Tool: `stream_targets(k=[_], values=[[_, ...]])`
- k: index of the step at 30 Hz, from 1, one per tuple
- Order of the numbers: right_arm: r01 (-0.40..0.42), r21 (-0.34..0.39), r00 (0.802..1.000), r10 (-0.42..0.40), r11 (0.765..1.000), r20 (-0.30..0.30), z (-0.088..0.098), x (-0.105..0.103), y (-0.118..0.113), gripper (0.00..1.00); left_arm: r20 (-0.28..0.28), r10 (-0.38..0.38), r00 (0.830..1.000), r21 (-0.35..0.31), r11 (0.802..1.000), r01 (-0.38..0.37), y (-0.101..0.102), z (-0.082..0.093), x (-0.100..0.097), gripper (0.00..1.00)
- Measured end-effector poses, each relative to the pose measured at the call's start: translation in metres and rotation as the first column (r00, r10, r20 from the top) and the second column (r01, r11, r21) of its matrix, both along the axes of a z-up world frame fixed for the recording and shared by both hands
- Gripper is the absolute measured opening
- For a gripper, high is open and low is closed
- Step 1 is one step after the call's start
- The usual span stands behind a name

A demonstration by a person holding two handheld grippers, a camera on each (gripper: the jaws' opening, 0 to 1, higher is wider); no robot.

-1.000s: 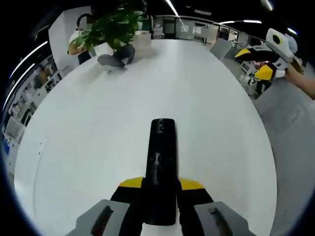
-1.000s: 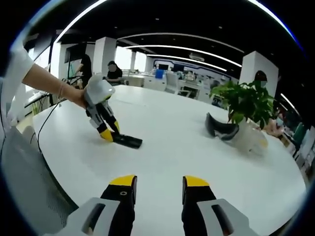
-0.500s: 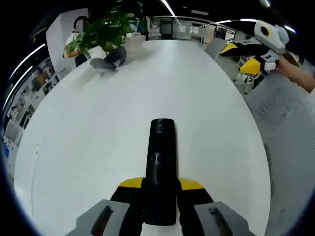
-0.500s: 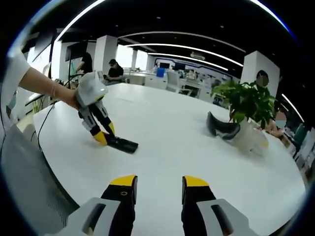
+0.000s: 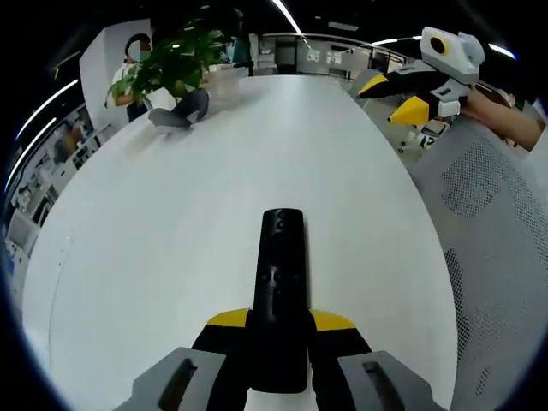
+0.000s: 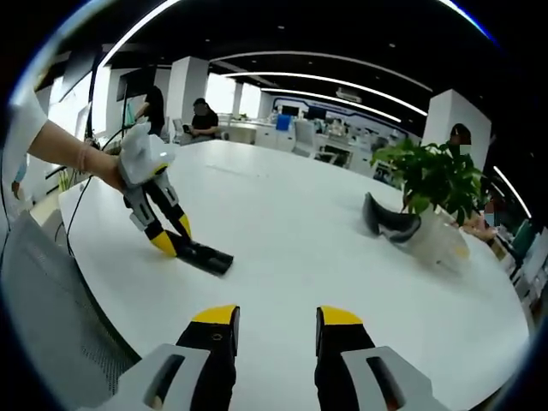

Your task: Press the specified remote control buttons in sequence, fully releasing each button before pressing the next.

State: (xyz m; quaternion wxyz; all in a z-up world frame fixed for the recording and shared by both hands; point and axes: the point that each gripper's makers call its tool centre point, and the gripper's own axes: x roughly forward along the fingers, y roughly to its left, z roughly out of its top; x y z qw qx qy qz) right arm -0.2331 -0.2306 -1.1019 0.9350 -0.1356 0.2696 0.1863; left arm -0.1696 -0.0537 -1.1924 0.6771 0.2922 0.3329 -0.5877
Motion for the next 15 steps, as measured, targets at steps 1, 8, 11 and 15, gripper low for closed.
stream_targets(k=[1, 8, 11, 15], values=[[-0.002, -0.003, 1.0, 0.002, 1.0, -0.001, 0.0, 0.0, 0.0, 0.33, 0.001, -0.004, 1.0, 0.0, 1.0, 0.004, 0.0, 0.0, -0.002, 0.24], [-0.012, -0.014, 1.0, 0.012, 1.0, -0.01, -0.003, -0.001, 0.002, 0.32, 0.004, -0.023, 1.0, -0.007, 1.0, 0.023, 0.0, 0.002, -0.017, 0.24], [-0.018, -0.018, 1.0, 0.017, 1.0, -0.014, -0.003, -0.001, 0.003, 0.32, 0.002, -0.026, 1.0, -0.004, 1.0, 0.026, 0.001, 0.001, -0.02, 0.24], [-0.025, -0.025, 0.999, 0.025, 0.999, -0.022, -0.005, -0.002, 0.004, 0.32, 0.002, -0.029, 1.0, 0.001, 1.0, 0.029, 0.003, 0.0, -0.025, 0.24]])
